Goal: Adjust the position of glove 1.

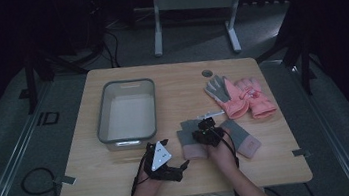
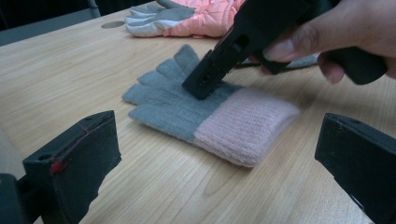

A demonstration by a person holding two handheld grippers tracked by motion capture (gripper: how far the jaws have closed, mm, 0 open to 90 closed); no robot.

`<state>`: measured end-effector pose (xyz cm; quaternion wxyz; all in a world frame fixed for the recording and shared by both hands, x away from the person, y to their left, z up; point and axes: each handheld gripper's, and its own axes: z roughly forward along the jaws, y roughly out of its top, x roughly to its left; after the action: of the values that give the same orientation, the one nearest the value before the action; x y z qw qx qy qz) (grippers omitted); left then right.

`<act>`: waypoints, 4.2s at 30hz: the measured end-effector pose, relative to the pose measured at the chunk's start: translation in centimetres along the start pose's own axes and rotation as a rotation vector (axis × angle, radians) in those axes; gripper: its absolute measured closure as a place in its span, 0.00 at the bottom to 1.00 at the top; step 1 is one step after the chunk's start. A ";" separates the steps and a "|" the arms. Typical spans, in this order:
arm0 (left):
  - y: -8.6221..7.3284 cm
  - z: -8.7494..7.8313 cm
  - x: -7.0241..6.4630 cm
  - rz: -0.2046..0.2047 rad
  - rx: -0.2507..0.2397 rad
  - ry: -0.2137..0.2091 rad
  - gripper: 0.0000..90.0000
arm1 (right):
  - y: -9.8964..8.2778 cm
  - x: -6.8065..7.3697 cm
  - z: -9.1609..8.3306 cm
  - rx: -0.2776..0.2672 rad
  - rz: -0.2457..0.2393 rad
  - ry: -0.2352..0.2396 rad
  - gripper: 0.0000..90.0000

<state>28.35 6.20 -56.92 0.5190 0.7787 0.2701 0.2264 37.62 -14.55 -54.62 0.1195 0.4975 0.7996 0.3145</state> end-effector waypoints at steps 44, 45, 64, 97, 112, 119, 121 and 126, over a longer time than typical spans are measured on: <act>-0.1 -0.1 0.2 -0.016 -0.018 -0.005 0.00 | -4.2 -13.7 -6.3 0.049 -0.345 0.090 0.68; -0.1 -0.2 0.2 -0.016 -0.021 -0.005 0.00 | -4.1 -13.7 -6.3 0.056 -0.354 0.089 0.70; -0.1 -0.2 0.3 -0.030 -0.026 -0.002 0.00 | -4.8 -10.5 -10.5 -0.093 -0.229 -0.009 0.94; -0.1 -0.1 0.0 -0.004 -0.012 0.007 0.00 | -7.8 -10.1 -9.6 -0.212 0.197 -0.274 0.94; 0.0 -0.1 0.0 -0.004 -0.010 0.005 0.00 | -8.4 -11.2 -7.6 -0.164 0.215 -0.297 0.86; 0.0 -0.1 0.0 -0.002 -0.010 0.007 0.00 | -8.1 -11.4 -8.4 -0.167 0.210 -0.270 0.79; -0.1 -0.1 0.0 -0.002 -0.013 0.004 0.00 | -7.9 -11.7 -9.0 -0.170 0.197 -0.248 0.79; 0.0 -0.1 0.0 -0.003 -0.012 0.004 0.00 | -7.0 -12.8 -10.2 -0.148 0.059 -0.189 0.73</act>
<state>28.26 6.25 -56.94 0.5236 0.7746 0.2710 0.2288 33.50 -31.76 -52.61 0.2216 0.5381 0.7443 0.3277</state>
